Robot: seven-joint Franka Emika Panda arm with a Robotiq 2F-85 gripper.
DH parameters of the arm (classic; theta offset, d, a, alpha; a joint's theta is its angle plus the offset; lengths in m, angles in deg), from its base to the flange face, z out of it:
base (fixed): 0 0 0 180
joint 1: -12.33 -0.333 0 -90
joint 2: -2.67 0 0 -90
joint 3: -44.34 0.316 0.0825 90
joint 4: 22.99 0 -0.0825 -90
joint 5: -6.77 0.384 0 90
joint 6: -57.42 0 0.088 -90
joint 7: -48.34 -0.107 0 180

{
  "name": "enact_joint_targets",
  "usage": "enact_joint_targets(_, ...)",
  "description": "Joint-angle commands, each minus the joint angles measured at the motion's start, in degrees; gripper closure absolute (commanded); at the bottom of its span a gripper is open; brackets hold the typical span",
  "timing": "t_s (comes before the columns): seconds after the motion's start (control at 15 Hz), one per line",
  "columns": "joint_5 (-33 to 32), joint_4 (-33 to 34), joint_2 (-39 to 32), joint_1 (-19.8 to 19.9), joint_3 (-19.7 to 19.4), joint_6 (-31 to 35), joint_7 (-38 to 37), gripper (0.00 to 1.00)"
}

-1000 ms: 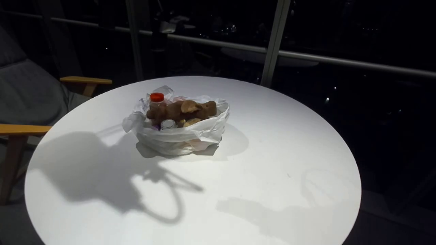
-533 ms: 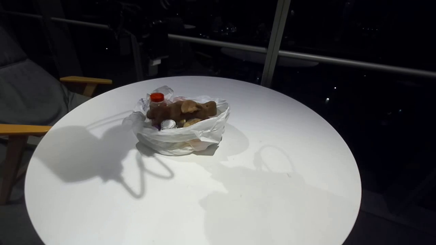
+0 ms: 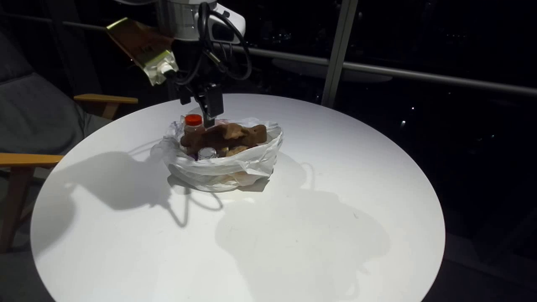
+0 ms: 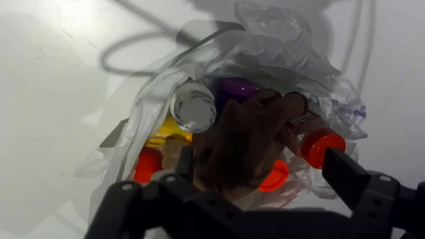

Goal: Pick the objects in the plastic bag and put them on the table

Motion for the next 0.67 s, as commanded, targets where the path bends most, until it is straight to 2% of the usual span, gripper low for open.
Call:
enact_joint_targets(0.0, -3.9, 7.0, -7.8, -1.3, -1.9, 4.6, -4.8, 0.0)
enact_joint_targets(0.4, -6.1, 14.8, -16.3, -3.2, -5.6, 3.7, -8.7, 0.0)
enact_joint_targets(0.6, -5.6, 17.3, -18.3, -3.7, -6.1, 3.6, -9.2, 0.0)
